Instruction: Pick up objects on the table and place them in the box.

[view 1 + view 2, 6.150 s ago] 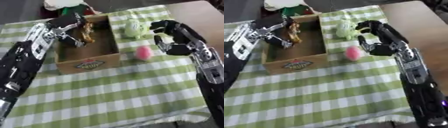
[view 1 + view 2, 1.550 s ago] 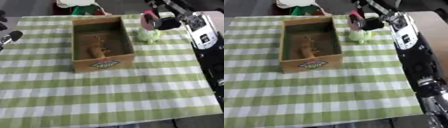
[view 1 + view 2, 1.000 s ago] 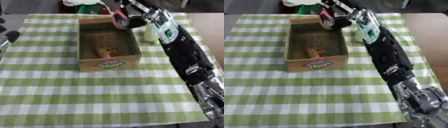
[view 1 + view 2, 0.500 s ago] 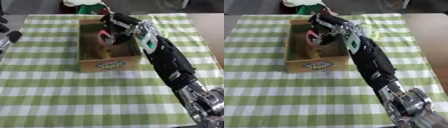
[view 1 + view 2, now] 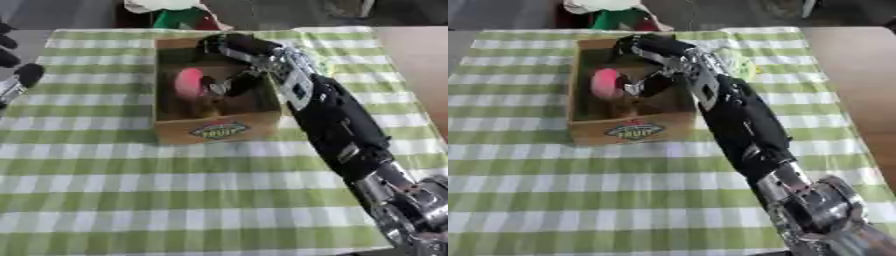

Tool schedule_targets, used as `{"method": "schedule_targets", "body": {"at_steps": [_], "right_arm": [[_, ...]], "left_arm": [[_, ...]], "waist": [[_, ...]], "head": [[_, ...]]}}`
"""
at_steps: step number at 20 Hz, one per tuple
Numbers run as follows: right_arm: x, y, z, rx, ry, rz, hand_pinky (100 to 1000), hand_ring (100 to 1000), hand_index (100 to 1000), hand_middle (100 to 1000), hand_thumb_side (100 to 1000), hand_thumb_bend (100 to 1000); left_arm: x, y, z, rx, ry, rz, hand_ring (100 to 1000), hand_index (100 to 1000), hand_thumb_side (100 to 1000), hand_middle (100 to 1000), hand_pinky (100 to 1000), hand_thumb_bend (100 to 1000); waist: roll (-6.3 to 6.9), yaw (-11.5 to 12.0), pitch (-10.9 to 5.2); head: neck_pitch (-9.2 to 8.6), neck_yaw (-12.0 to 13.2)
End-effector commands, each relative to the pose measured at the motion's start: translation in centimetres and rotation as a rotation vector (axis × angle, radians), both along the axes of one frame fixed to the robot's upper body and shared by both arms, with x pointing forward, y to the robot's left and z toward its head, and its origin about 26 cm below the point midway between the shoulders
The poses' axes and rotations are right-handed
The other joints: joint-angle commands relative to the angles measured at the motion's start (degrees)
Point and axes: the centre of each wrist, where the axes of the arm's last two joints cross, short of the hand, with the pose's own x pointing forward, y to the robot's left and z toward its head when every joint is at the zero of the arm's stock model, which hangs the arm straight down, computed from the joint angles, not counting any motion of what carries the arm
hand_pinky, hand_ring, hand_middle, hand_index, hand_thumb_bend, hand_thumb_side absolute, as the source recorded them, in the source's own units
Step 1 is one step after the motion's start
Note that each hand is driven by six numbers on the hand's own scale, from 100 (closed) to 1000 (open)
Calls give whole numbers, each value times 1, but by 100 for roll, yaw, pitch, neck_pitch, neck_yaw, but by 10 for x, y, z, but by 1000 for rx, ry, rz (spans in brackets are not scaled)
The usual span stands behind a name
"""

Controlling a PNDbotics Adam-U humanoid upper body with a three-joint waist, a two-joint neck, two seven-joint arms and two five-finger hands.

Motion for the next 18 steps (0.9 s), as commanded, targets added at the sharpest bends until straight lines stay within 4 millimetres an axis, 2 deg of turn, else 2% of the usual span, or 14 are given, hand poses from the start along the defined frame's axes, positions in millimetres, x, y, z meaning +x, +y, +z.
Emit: {"method": "schedule_targets", "body": {"at_steps": [1,11,13,16,17,18], "right_arm": [[2,-6,24,-35,-33,1,861,974,904,827,568,100],[-1,-6,37,-38,4,7,861,974,904,827,568,100],[-1,-10,45,-8,-10,-5,859,962,869,822,571,100],[0,-45,71,81,-72,-103,859,962,869,822,571,100],[1,-59,72,96,-77,-143,856,959,864,820,498,100],[2,-75,73,108,-80,-193,855,960,862,819,493,100]], "left_arm": [[-1,2,8,12,-22,-1,575,767,372,596,657,630],[-1,2,8,12,-22,-1,575,767,372,596,657,630],[-2,5,5,11,-14,14,575,766,373,596,659,622],[-3,7,4,12,-13,23,575,766,373,596,659,622],[-4,9,3,13,-8,28,575,766,372,596,659,625],[-4,11,2,14,-5,36,575,766,372,596,660,624]], "waist": [[25,0,-115],[25,-2,-115],[8,-69,-146],[-7,-101,-151],[-18,-124,-165],[-20,-180,-175]], "head": [[-42,14],[-42,15],[-18,91],[-18,94],[-16,127],[-17,166]]}}
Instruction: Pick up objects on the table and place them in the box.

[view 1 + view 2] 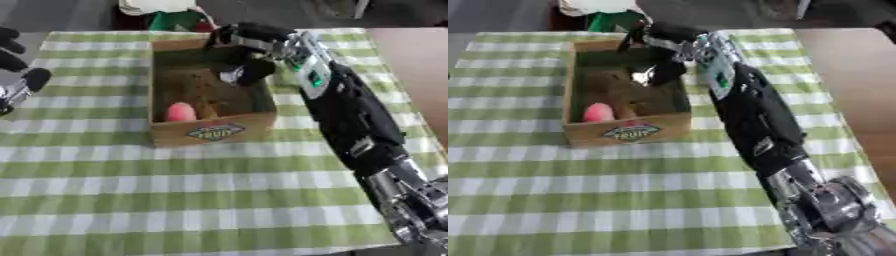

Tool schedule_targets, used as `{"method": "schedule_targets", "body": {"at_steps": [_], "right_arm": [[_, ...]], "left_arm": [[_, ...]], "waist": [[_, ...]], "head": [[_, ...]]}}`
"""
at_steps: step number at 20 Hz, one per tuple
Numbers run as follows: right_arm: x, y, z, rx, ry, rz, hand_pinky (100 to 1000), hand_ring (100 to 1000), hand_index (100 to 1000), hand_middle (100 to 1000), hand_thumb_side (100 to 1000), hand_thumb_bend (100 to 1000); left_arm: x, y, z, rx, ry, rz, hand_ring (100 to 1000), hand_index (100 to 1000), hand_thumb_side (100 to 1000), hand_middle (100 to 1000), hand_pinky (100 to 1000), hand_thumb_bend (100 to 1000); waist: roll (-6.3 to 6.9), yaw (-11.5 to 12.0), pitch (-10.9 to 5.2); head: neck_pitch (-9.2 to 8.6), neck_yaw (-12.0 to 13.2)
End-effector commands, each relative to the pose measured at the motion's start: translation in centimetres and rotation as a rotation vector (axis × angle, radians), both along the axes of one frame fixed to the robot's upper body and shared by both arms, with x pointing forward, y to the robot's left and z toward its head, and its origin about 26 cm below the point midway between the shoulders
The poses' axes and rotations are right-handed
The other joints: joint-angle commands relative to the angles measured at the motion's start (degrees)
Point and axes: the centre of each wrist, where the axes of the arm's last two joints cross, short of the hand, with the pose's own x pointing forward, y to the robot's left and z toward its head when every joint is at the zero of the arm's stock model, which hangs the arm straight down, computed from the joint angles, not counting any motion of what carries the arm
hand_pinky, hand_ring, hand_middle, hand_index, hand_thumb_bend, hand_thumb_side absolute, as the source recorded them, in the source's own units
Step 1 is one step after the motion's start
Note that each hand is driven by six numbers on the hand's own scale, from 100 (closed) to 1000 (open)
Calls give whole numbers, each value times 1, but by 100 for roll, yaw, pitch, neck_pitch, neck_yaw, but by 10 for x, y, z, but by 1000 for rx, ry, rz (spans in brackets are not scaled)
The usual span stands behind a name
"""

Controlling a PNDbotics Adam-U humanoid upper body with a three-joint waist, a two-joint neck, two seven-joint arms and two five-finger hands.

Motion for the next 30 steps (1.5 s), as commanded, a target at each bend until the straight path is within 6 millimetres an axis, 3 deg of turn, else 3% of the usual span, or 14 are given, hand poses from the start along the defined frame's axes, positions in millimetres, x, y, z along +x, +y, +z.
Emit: {"method": "schedule_targets", "body": {"at_steps": [1,3,7,8,12,15,22,30], "right_arm": [[1,-52,31,57,-77,-144,855,960,862,819,493,100],[-1,-75,38,76,-98,-212,855,960,862,819,493,100],[-1,-84,38,91,-108,-236,855,960,862,819,493,100],[-1,-91,35,93,-100,-259,855,967,846,812,469,100],[-6,-151,16,156,-55,-466,854,971,845,809,454,100],[-7,-165,7,168,-31,-564,855,975,848,810,439,100],[-6,-172,-14,152,43,-675,855,982,864,813,469,100],[-2,-158,-31,108,95,-659,855,982,870,814,553,100]], "left_arm": [[-2,7,8,17,-23,24,575,766,372,596,660,624],[-2,6,8,17,-24,18,575,766,372,596,660,624],[-1,4,9,18,-24,14,575,766,372,596,660,624],[-2,7,8,18,-23,23,575,766,372,596,661,626],[-3,8,6,17,-21,29,575,766,372,597,661,628],[-3,8,6,17,-21,27,575,766,372,597,661,629],[-3,8,6,15,-20,27,575,766,372,597,661,630],[-3,7,5,12,-20,22,575,765,372,597,662,631]], "waist": [[8,-66,-123],[6,-31,-117],[4,-9,-114],[14,-55,-119],[32,-90,-131],[40,-82,-127],[53,-93,-114],[77,-68,-95]], "head": [[-23,60],[-33,17],[-38,-7],[-51,34],[-55,15],[-59,0],[-67,2],[-81,-5]]}}
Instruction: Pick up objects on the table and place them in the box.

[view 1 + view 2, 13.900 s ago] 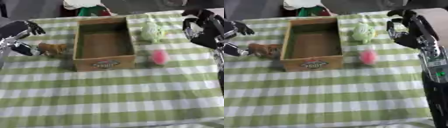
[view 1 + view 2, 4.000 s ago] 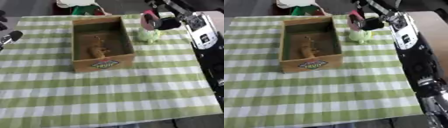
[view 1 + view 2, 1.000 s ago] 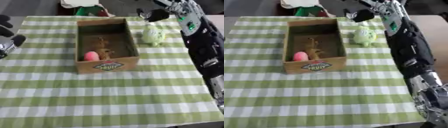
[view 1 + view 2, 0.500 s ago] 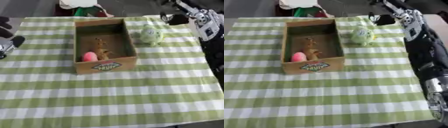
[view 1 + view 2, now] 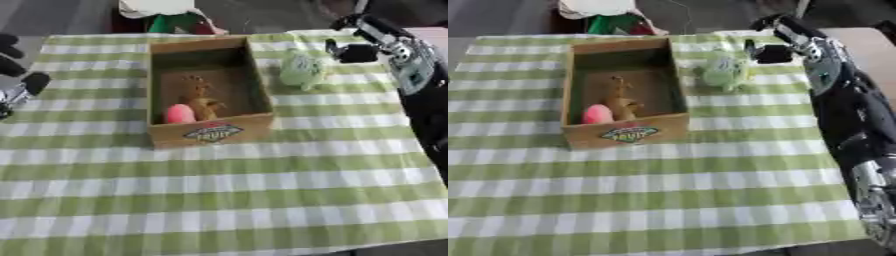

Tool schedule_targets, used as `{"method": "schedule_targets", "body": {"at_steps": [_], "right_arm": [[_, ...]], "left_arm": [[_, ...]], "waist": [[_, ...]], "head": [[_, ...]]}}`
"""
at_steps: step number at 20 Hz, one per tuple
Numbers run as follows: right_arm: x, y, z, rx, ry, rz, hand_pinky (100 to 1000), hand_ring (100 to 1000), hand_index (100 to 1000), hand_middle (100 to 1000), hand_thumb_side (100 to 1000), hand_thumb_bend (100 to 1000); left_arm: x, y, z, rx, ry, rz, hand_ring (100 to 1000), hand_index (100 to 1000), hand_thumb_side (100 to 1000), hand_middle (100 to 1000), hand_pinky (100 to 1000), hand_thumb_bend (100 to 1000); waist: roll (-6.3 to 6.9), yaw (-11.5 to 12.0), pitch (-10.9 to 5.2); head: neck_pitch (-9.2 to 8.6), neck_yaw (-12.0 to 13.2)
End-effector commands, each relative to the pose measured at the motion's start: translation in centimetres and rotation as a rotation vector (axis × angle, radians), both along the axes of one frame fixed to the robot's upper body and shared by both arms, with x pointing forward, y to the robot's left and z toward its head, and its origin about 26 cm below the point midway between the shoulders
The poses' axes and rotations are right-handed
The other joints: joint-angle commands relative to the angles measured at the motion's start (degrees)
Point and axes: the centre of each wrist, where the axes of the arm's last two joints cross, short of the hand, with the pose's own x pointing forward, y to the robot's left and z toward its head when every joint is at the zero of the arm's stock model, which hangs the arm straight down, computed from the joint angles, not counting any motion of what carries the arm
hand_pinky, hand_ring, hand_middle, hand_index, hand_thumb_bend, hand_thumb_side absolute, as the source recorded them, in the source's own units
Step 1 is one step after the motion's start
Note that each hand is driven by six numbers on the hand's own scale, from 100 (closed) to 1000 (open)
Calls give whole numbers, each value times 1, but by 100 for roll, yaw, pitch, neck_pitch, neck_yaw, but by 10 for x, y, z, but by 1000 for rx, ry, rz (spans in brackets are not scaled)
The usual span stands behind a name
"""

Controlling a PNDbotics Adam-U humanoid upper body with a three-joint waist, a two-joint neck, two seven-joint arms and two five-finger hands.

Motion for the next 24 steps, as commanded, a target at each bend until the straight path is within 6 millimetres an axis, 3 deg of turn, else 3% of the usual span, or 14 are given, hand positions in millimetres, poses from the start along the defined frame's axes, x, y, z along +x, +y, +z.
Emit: {"method": "schedule_targets", "body": {"at_steps": [1,12,19,22,24], "right_arm": [[2,3,9,-23,-8,4,855,981,869,814,560,100],[5,24,-14,-72,64,39,853,980,883,824,634,100],[6,35,-26,-196,152,105,851,978,912,855,699,100],[6,39,-29,-255,182,128,838,960,902,823,622,100],[6,41,-30,-289,185,138,821,934,863,752,449,100]], "left_arm": [[-2,3,9,15,-30,6,575,765,372,597,662,631],[-2,2,10,11,-33,-3,579,764,372,599,665,630],[-2,1,10,11,-32,-7,580,765,372,600,666,627],[-2,1,10,11,-33,-9,581,765,373,600,667,624],[-2,1,10,11,-33,-10,581,765,372,601,666,624]], "waist": [[20,20,-78],[36,38,-48],[45,43,-34],[48,50,-29],[51,54,-28]], "head": [[-72,-18],[-99,-29],[-115,-30],[-121,-31],[-129,-28]]}}
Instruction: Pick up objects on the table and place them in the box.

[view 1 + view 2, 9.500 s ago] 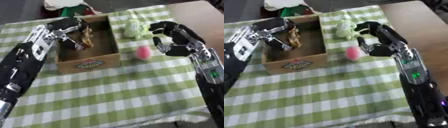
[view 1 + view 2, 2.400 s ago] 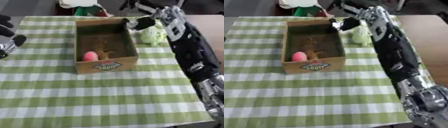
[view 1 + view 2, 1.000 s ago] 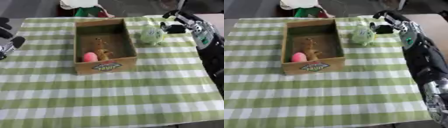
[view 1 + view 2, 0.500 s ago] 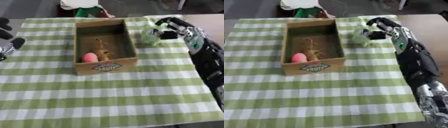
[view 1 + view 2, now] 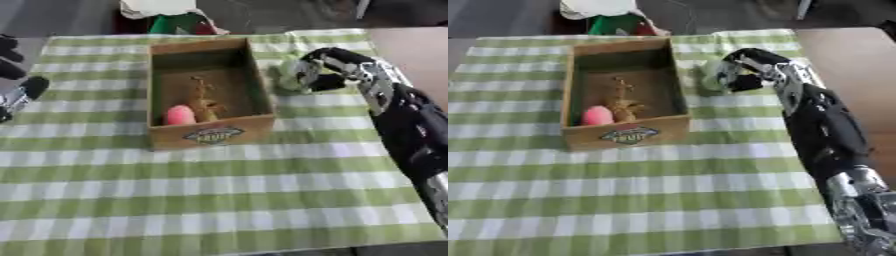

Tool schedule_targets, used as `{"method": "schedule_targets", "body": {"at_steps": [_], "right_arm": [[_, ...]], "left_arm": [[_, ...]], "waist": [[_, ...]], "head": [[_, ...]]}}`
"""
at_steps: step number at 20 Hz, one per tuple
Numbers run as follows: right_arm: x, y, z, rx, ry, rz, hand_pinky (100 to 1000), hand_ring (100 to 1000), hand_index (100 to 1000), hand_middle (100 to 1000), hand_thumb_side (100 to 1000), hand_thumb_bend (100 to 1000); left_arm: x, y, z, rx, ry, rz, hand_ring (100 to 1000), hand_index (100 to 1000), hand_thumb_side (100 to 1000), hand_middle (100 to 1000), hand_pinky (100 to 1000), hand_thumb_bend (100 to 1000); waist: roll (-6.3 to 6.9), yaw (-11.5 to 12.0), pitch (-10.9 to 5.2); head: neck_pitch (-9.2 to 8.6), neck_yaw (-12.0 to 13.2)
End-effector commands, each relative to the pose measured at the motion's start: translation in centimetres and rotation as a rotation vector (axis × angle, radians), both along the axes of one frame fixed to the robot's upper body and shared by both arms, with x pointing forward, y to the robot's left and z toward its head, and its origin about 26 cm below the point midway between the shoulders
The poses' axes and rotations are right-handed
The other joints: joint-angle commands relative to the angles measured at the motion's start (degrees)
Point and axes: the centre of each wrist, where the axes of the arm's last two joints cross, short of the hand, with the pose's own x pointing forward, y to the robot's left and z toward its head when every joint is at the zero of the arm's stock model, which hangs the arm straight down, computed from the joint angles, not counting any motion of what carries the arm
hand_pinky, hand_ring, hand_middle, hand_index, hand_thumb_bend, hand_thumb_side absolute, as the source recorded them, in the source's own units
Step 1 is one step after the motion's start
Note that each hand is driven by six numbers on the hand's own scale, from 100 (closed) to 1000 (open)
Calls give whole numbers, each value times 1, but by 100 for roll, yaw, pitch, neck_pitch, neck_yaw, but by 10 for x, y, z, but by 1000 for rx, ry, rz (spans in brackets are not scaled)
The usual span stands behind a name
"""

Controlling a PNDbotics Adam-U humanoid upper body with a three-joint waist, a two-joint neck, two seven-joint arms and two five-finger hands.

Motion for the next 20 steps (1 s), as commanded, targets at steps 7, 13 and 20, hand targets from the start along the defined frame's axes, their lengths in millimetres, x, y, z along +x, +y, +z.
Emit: {"method": "schedule_targets", "body": {"at_steps": [7,13,20], "right_arm": [[1,6,10,-106,-107,14,750,856,678,488,352,100],[0,4,27,-41,-270,-18,639,771,389,259,214,100],[0,6,63,79,-472,-8,640,774,375,246,181,100]], "left_arm": [[-2,1,9,8,-31,-3,580,764,372,600,666,625],[-2,2,9,5,-29,0,580,764,372,601,667,623],[-3,3,8,1,-27,6,579,764,371,601,666,623]], "waist": [[27,15,-83],[23,7,-104],[9,-3,-130]], "head": [[-89,-15],[-83,-4],[-60,13]]}}
